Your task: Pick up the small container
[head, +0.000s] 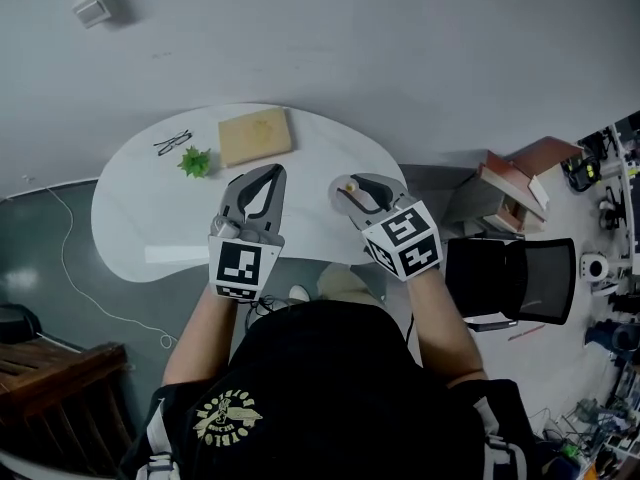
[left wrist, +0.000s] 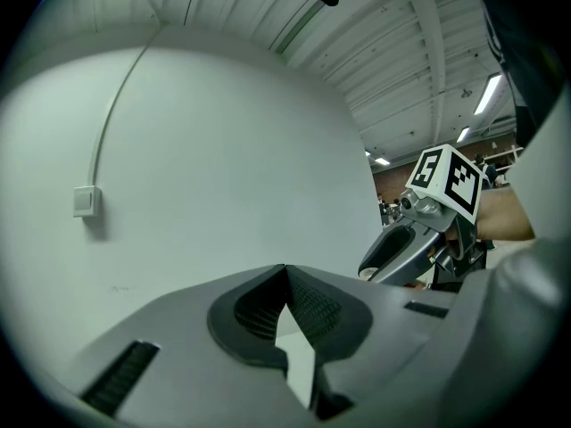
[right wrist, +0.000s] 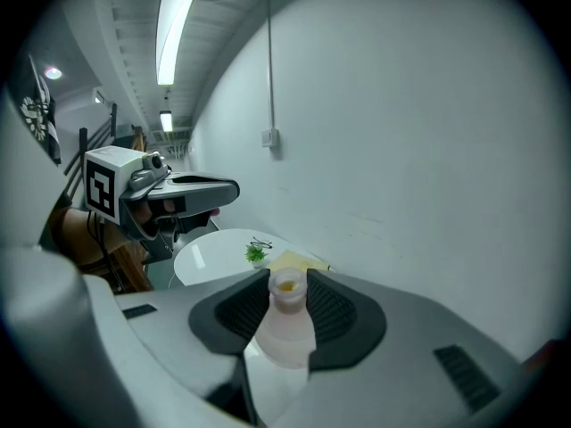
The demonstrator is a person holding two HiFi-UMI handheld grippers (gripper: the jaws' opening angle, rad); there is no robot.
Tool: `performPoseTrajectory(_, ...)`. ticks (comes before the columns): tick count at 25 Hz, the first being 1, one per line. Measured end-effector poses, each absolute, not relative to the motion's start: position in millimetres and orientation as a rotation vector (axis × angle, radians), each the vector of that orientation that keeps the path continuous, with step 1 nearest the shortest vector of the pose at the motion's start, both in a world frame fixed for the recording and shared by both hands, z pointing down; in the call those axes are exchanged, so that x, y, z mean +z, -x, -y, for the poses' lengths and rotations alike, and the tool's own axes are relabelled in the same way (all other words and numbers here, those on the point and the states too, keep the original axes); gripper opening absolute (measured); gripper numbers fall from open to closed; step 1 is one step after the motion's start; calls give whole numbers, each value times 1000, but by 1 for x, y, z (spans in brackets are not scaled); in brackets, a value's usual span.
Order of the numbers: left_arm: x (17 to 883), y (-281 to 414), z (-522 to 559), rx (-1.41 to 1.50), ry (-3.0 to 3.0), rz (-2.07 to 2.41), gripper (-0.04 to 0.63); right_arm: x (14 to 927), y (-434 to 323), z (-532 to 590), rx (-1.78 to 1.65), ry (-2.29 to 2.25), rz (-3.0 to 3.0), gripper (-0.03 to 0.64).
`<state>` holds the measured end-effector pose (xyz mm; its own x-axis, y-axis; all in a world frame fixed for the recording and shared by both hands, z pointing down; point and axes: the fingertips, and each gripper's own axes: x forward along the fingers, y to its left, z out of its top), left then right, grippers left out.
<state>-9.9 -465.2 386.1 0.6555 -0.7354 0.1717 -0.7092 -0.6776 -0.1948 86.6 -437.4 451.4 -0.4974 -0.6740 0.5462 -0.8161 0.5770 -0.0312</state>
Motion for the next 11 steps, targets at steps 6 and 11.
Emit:
performPoseTrajectory(6,386,1,469,-345,2772,-1185,9,448,-93,437,393,-1209,2320,146)
performPoseTrajectory(11,387,-7,474,-339,2781,-1170,9,447,-97,441,391,-1215,2317,146)
